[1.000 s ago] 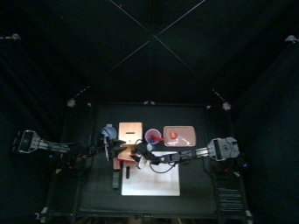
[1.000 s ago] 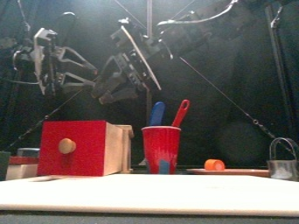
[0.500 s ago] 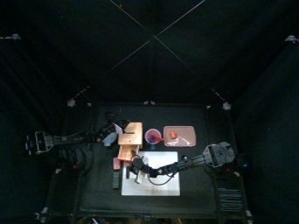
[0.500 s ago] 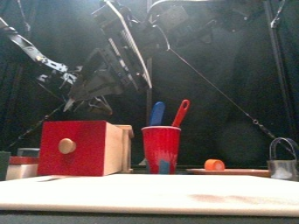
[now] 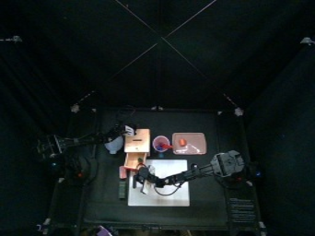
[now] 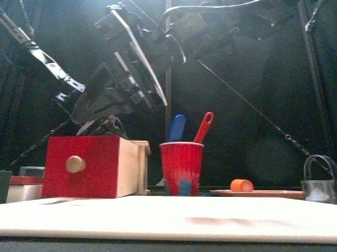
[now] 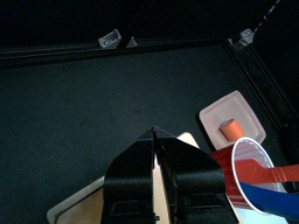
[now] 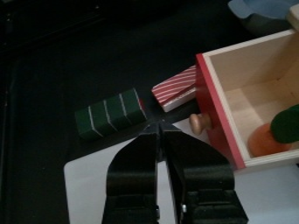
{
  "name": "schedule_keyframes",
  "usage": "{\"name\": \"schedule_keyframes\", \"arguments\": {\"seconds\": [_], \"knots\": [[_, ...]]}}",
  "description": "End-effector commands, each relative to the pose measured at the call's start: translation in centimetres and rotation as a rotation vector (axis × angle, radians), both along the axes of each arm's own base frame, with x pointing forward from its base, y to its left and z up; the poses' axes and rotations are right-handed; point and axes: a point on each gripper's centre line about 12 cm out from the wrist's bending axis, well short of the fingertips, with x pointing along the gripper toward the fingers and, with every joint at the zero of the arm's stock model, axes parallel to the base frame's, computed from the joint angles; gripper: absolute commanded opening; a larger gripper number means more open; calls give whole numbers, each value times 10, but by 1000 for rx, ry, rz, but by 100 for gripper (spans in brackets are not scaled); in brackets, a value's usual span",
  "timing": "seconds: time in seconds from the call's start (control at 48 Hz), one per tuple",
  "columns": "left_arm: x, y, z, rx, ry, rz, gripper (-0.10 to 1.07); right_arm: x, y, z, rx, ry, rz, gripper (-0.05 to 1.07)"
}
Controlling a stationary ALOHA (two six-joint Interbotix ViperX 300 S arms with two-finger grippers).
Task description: Close drawer
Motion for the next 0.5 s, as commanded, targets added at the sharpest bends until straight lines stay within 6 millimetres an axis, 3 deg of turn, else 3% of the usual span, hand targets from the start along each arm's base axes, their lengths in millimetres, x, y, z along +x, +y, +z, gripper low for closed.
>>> {"name": "schedule_keyframes", "arguments": {"seconds": [0.0, 0.208, 0.479], "knots": [[1, 7, 6, -4, -25, 27, 39, 6, -2, 17, 9, -42, -7, 35], [-7, 14, 0, -91, -39, 97, 39, 8, -9, 14, 27, -34, -34, 35], [-8, 10, -10, -150, 6, 67, 39, 7, -32, 11, 15, -26, -121, 35]]}}
